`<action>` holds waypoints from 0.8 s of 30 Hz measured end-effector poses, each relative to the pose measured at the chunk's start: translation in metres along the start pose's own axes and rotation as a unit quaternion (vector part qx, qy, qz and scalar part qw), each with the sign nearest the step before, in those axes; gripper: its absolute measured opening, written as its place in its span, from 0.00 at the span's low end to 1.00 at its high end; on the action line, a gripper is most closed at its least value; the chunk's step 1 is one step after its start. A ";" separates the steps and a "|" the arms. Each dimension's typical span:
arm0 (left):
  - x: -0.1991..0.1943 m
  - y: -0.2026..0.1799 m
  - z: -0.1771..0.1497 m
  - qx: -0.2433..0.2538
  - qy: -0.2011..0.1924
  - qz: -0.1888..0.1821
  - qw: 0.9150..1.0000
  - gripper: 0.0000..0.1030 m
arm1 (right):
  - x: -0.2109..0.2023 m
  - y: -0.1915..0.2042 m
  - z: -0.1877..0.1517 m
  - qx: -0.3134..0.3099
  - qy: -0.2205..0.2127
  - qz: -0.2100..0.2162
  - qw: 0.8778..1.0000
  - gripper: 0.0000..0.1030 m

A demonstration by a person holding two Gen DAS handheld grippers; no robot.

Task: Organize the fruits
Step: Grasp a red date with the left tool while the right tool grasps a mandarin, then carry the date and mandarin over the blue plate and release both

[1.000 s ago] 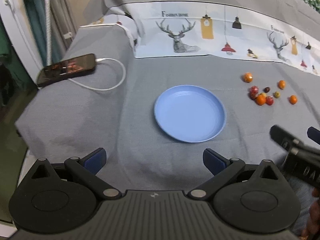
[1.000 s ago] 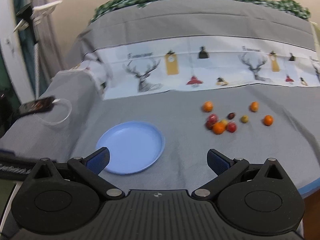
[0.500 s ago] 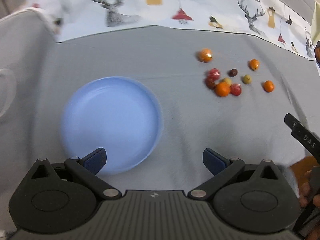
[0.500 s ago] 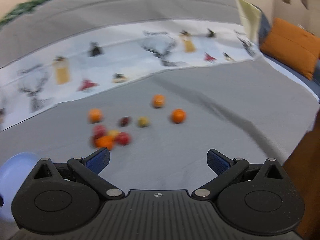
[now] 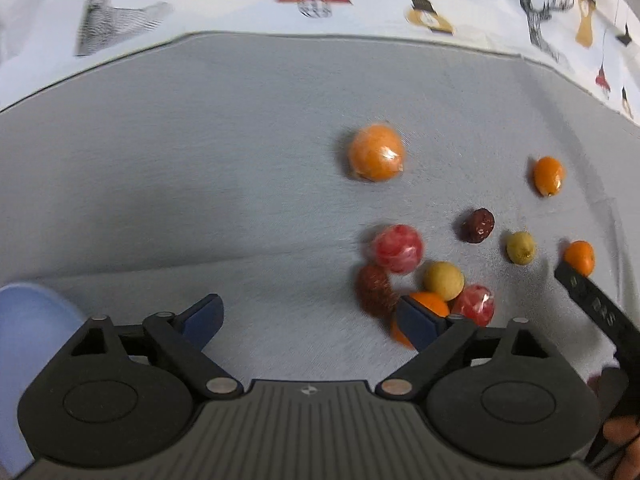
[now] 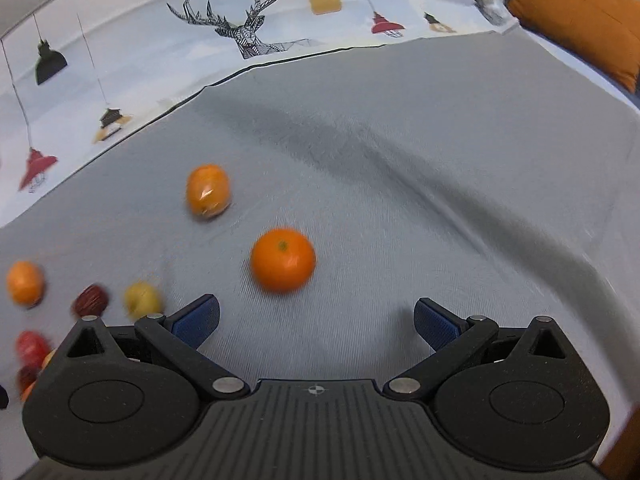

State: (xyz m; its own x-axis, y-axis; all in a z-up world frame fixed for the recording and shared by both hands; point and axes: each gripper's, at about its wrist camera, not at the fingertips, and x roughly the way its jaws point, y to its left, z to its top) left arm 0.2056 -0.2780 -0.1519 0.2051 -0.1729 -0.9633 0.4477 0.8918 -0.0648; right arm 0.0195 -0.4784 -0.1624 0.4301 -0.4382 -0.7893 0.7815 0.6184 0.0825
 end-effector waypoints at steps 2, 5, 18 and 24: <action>0.006 -0.004 0.003 -0.003 -0.011 -0.002 1.000 0.70 | 0.015 0.004 0.004 -0.018 -0.005 -0.005 1.000 1.00; 0.008 -0.006 0.004 -0.006 0.001 -0.004 1.000 0.20 | 0.021 0.010 0.005 -0.058 -0.033 -0.009 0.998 0.92; -0.082 0.019 -0.041 0.002 -0.071 -0.033 0.997 0.19 | -0.076 0.002 -0.005 -0.037 -0.118 0.037 0.992 0.36; -0.167 0.053 -0.105 -0.014 -0.098 -0.062 0.993 0.19 | -0.187 0.011 -0.038 -0.070 -0.149 0.134 0.977 0.36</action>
State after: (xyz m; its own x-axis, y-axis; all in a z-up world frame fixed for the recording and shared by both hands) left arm 0.1040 -0.1577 -0.0215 0.3164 -0.3572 -0.8788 0.4556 0.8698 -0.1895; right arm -0.0691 -0.3645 -0.0375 0.7395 -0.4067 -0.5364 0.5623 0.8112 0.1602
